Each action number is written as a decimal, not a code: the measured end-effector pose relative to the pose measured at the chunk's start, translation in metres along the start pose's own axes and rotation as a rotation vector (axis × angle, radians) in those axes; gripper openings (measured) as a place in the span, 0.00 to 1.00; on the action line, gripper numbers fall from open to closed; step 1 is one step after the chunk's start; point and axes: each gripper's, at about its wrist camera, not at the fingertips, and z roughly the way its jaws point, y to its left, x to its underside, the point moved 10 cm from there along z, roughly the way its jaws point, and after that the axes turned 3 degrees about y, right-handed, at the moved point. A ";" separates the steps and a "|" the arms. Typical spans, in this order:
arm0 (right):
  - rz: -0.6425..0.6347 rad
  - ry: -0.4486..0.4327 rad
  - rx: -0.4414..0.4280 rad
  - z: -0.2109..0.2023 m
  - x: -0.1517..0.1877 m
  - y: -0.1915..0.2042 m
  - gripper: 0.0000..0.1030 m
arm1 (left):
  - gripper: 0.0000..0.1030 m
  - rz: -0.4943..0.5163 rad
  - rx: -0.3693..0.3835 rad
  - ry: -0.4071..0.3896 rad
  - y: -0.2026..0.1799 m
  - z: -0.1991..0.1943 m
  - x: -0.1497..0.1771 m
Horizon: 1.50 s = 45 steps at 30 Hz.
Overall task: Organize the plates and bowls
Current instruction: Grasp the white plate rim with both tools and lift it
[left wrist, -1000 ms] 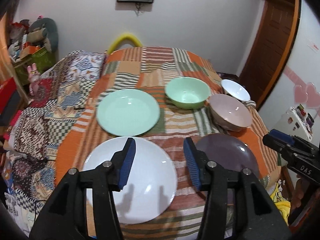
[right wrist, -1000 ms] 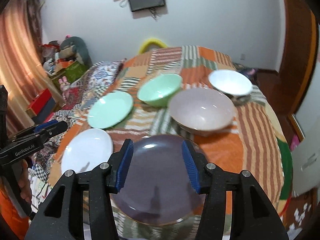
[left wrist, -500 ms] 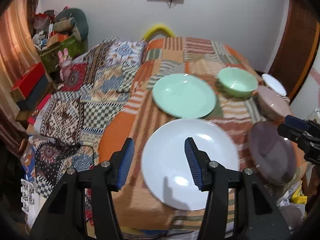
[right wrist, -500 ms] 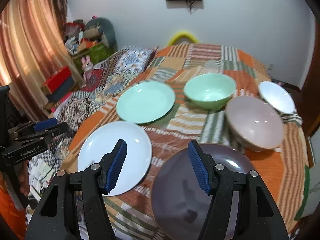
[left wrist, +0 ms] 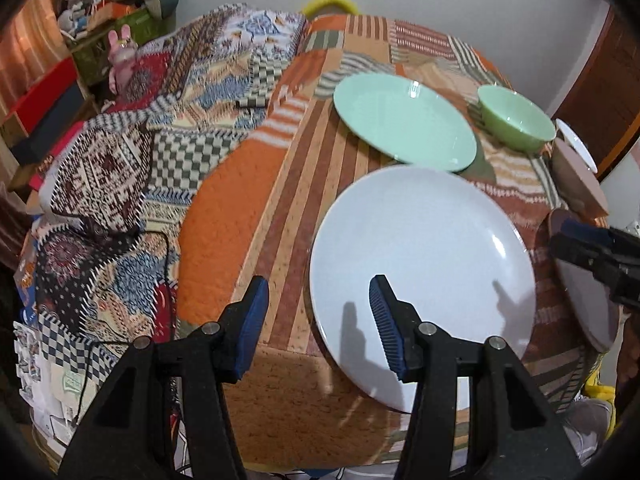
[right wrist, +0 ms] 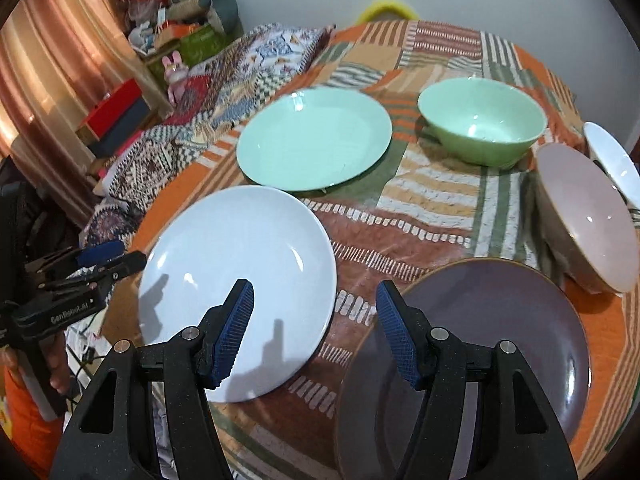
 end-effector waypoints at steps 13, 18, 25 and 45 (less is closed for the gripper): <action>0.017 0.105 0.009 0.040 0.000 0.003 0.33 | 0.50 -0.002 0.068 0.050 0.003 0.027 0.014; 0.043 0.123 0.005 0.048 -0.001 0.001 0.27 | 0.44 -0.027 0.106 0.041 0.007 0.027 0.014; 0.035 0.148 0.015 0.056 0.000 0.002 0.27 | 0.30 -0.055 0.149 0.033 0.006 0.027 0.012; 0.013 0.164 0.007 0.058 0.014 0.021 0.31 | 0.28 -0.059 0.134 0.054 0.012 0.029 0.019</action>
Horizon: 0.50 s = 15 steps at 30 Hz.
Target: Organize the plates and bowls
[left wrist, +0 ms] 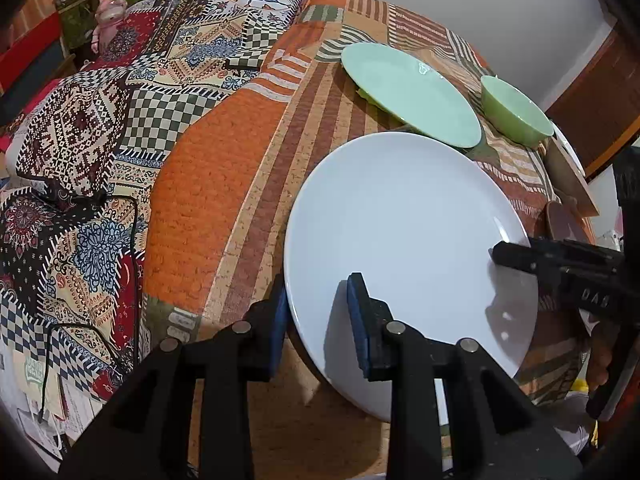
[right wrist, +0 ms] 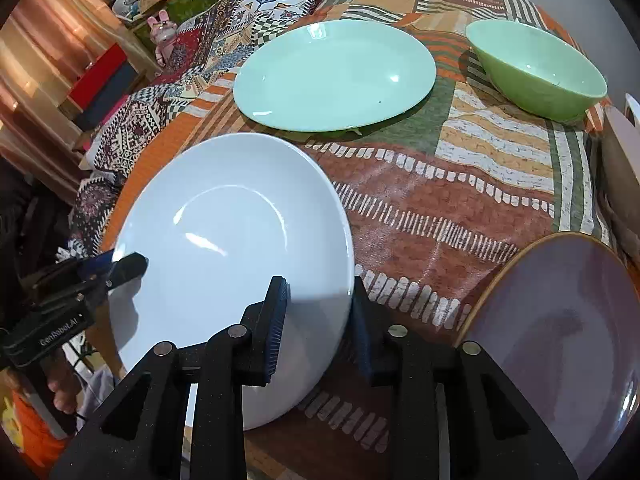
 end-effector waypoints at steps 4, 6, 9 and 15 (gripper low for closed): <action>-0.026 -0.011 0.018 0.001 -0.002 0.004 0.34 | 0.28 0.002 -0.029 -0.005 -0.001 -0.002 0.001; -0.014 -0.013 0.010 0.001 -0.002 0.003 0.34 | 0.28 0.005 -0.046 -0.010 -0.003 -0.004 0.002; 0.016 -0.016 -0.011 -0.001 -0.003 0.002 0.33 | 0.28 -0.006 -0.046 -0.008 -0.004 -0.006 0.004; 0.030 -0.030 -0.058 -0.011 -0.001 0.003 0.31 | 0.28 -0.037 -0.040 -0.006 -0.004 -0.012 0.004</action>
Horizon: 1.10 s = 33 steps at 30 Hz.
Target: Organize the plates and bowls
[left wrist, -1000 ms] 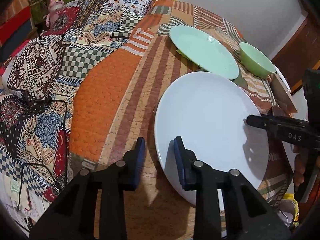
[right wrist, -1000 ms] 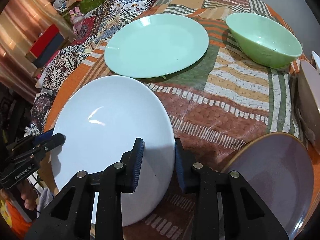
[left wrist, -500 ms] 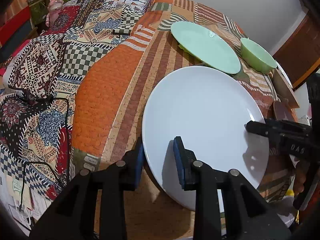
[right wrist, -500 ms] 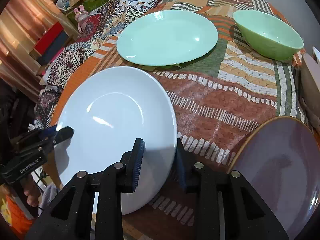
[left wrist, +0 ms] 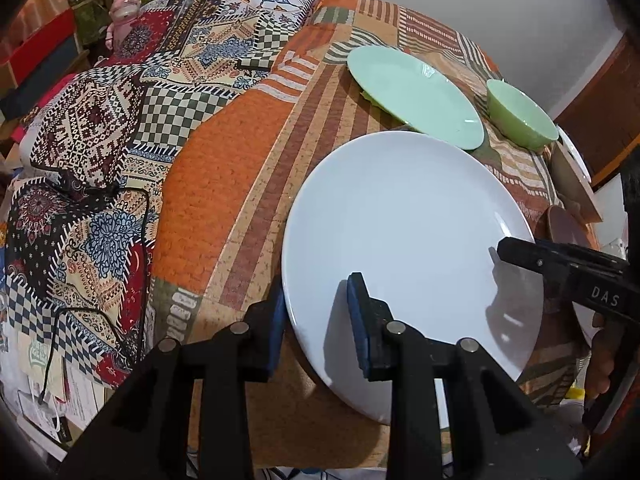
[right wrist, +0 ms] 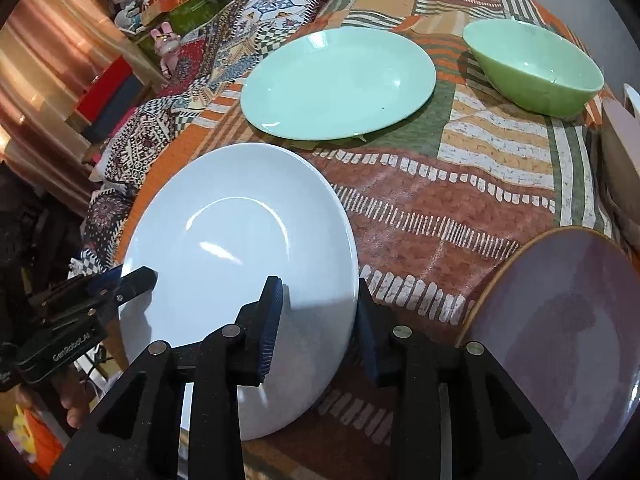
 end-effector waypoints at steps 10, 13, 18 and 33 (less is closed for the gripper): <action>-0.018 -0.069 -0.006 -0.024 -0.005 0.007 0.31 | 0.28 0.015 0.000 -0.068 -0.013 -0.033 -0.012; -0.013 -0.099 -0.006 -0.035 -0.006 0.005 0.31 | 0.28 0.033 0.003 -0.089 -0.021 -0.042 -0.016; 0.011 -0.135 0.000 -0.050 -0.008 -0.006 0.31 | 0.28 0.061 0.011 -0.105 -0.040 -0.051 -0.019; 0.120 -0.233 0.018 -0.104 0.017 -0.061 0.31 | 0.28 0.199 0.063 -0.116 -0.125 -0.065 -0.016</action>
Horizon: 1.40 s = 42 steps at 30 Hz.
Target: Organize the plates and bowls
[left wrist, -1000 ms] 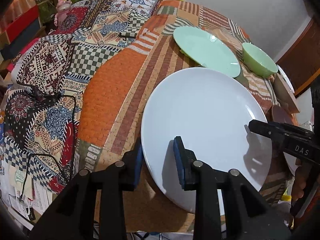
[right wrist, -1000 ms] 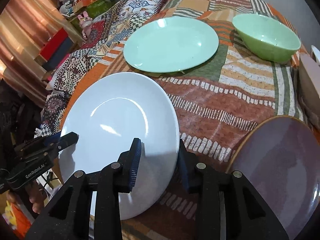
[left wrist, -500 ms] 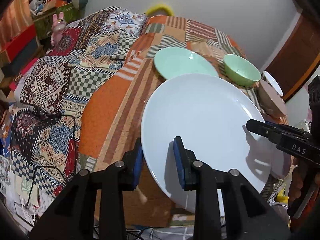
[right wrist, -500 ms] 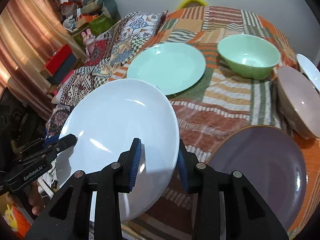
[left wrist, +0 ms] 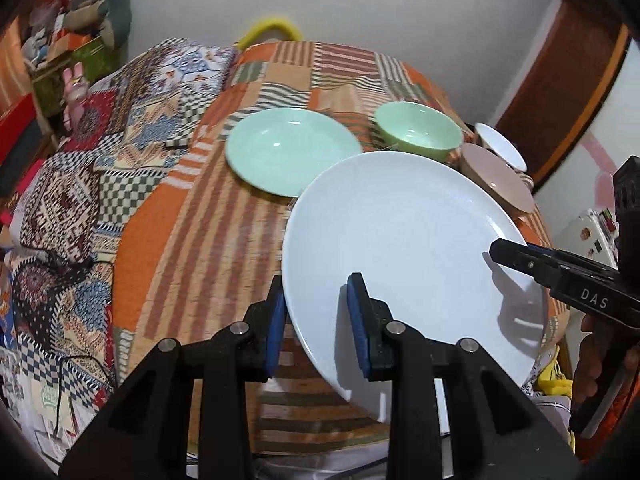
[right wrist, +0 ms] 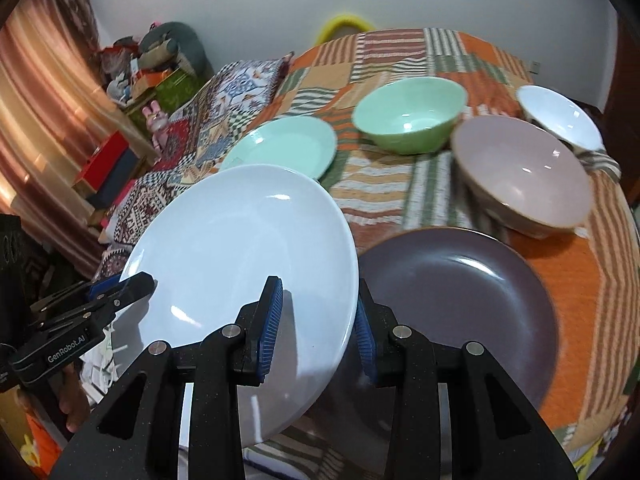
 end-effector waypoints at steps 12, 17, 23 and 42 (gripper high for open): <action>0.114 -0.035 0.037 -0.033 0.027 -0.063 0.31 | 0.28 0.131 0.049 0.074 -0.075 0.023 0.007; 0.167 -0.033 0.042 -0.041 0.042 -0.086 0.31 | 0.28 0.191 0.054 0.113 -0.101 0.036 0.013; 0.217 -0.042 0.048 -0.049 0.052 -0.109 0.31 | 0.28 0.244 0.061 0.149 -0.128 0.051 0.013; 0.268 -0.028 0.083 -0.045 0.059 -0.137 0.31 | 0.31 0.244 0.075 0.234 -0.143 0.088 0.015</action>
